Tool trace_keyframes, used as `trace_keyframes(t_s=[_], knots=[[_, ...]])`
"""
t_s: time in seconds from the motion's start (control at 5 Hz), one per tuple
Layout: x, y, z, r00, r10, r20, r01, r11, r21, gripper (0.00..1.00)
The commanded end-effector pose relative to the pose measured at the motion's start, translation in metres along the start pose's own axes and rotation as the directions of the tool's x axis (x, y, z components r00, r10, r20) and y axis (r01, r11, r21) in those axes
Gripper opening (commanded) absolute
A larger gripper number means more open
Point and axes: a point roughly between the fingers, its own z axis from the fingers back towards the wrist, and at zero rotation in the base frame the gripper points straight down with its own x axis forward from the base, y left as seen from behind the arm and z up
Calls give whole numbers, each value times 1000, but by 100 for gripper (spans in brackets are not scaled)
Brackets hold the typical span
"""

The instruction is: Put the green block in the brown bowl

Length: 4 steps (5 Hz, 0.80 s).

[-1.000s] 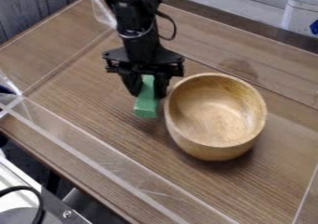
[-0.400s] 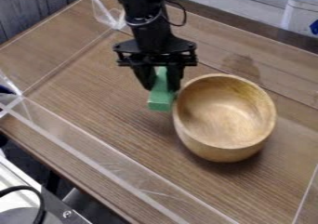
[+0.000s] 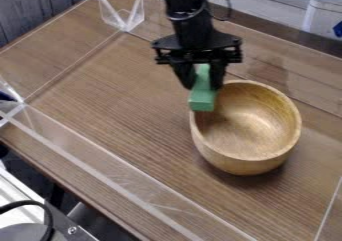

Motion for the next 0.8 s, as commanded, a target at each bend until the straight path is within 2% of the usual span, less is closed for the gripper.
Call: trace_keyframes(t_s=[0.0,0.2,0.6], knots=[[9,-20,4,998,-38,59,37,999,14,0],[7,-18,0,996,-51,73,47,997,56,0],[16,-15,-1,993,-65,100,64,998,11,0]])
